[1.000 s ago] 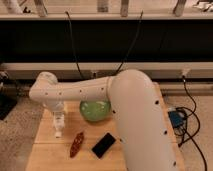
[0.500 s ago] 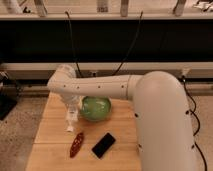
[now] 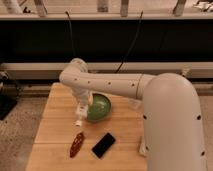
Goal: Place the bottle in the ceramic bowl
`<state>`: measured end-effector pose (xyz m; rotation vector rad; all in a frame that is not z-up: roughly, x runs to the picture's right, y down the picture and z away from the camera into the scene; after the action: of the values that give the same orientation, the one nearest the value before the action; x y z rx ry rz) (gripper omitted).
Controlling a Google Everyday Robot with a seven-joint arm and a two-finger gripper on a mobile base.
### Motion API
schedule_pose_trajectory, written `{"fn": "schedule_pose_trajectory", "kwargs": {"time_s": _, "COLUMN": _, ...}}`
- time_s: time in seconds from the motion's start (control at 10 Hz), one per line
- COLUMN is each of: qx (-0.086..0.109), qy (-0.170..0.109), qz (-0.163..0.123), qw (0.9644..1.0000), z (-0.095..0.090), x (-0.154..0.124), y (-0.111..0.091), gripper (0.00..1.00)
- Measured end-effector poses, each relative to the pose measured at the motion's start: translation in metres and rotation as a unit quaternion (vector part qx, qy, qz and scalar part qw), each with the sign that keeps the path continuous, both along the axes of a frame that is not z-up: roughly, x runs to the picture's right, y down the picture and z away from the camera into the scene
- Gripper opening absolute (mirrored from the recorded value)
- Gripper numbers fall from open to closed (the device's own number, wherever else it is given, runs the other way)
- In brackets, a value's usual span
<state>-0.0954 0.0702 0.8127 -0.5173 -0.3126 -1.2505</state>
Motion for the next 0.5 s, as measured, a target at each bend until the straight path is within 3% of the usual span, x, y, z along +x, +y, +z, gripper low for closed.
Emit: {"fn": "schedule_pose_trajectory", "kwargs": {"time_s": 0.5, "qx": -0.009, "qy": 0.044, "qz": 0.025, "qw": 0.9987, "z": 0.024, "x": 0.027, "y": -0.007, "gripper": 0.57}}
